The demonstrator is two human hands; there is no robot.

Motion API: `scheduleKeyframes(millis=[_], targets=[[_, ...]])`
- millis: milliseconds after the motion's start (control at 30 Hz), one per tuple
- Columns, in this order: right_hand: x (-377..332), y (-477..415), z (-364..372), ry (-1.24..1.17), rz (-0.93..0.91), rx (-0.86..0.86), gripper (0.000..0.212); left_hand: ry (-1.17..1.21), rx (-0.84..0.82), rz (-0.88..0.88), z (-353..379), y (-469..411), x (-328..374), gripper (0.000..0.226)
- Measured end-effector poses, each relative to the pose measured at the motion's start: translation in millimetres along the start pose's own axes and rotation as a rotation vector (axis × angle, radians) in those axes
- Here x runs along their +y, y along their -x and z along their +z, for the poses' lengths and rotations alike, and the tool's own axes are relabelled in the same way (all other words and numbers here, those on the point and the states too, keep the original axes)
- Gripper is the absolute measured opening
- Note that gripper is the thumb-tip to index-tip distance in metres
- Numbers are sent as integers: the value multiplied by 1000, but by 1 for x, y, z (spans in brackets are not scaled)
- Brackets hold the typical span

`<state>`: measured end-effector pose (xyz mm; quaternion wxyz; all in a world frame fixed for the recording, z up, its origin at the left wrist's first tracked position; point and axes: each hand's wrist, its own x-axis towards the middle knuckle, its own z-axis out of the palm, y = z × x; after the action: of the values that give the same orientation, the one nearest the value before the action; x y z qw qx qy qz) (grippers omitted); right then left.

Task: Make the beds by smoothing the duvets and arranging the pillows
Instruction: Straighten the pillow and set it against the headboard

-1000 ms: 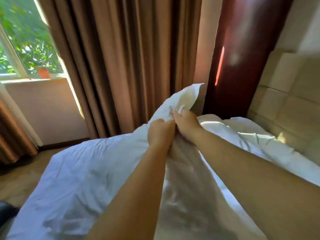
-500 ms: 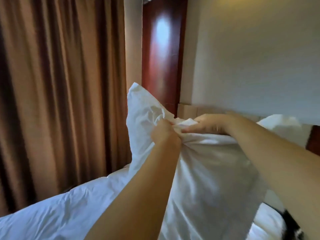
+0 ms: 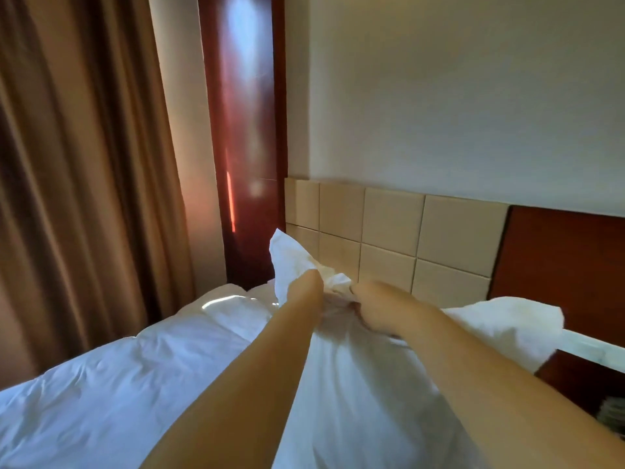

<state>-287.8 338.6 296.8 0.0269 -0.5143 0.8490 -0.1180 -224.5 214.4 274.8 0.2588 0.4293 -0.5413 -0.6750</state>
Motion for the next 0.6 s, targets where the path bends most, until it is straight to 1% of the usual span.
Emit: scheduleKeyframes(millis=[33,67,100,133,167,200,233,267,300,333,367,433,500,567,600], targets=[[16,3,8,42,3,5,35,-215,5,55,8,4,5,51],[31,8,14,102,-26,-13,35,-452,9,149,20,7,5,55],[48,10,22,119,-44,-11,32,-732,-20,261,34,8,2,64],[61,11,26,111,-34,-28,30,-972,-80,335,41,11,-1,73],[70,14,28,95,-11,-37,30,-1190,-111,351,47,11,-7,80],[80,16,30,85,-6,-71,30,-1404,-162,341,50,6,-15,80],[89,17,29,100,-39,-85,28,-1509,-170,284,53,0,-23,72],[99,18,28,164,-127,-107,24,-1550,-193,237,55,-3,-29,60],[106,19,26,165,-156,-116,29,-1566,-202,245,58,-3,-35,52],[112,16,23,191,-175,-133,33,-1617,-205,307,63,-4,-37,50],[117,12,24,170,-129,-164,35,-1692,-193,379,69,-9,-39,51],[125,5,28,127,-32,-125,33,-1822,-161,468,86,-19,-38,50],[133,-5,30,114,-10,-73,29,-1897,-116,433,100,-34,-37,38],[142,-20,30,98,56,-64,31,-1878,-44,432,109,-54,-40,29],[148,-28,32,107,77,-55,32,-1873,1,469,112,-67,-42,27]])
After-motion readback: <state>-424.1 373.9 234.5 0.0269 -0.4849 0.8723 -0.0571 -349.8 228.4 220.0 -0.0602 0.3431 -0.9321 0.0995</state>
